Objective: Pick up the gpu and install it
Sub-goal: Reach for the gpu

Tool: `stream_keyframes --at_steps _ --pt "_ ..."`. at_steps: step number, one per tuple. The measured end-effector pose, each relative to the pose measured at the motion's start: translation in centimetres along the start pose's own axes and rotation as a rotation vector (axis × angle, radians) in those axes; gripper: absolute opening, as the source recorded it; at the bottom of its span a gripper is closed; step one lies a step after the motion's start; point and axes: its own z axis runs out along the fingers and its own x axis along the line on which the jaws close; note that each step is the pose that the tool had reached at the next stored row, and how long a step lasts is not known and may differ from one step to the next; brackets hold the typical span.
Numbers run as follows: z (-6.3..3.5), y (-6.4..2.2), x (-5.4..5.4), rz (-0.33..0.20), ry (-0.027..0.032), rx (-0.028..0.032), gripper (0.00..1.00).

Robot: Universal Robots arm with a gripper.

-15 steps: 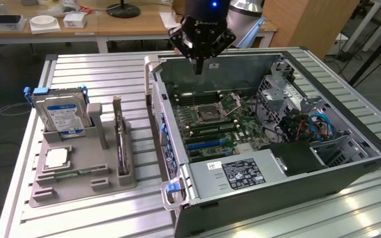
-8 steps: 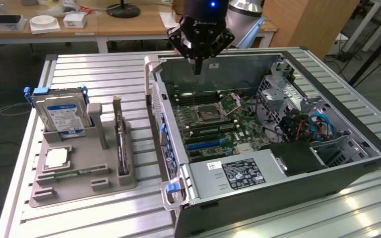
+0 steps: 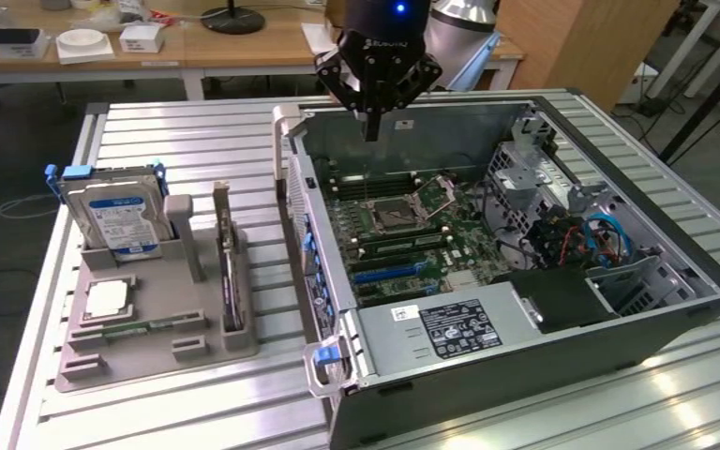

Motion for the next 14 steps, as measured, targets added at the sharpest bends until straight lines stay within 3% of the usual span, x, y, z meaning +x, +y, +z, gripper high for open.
stream_keyframes --at_steps 14 --pt "0.0 -0.03 0.4 0.0 0.0 0.0 0.11"
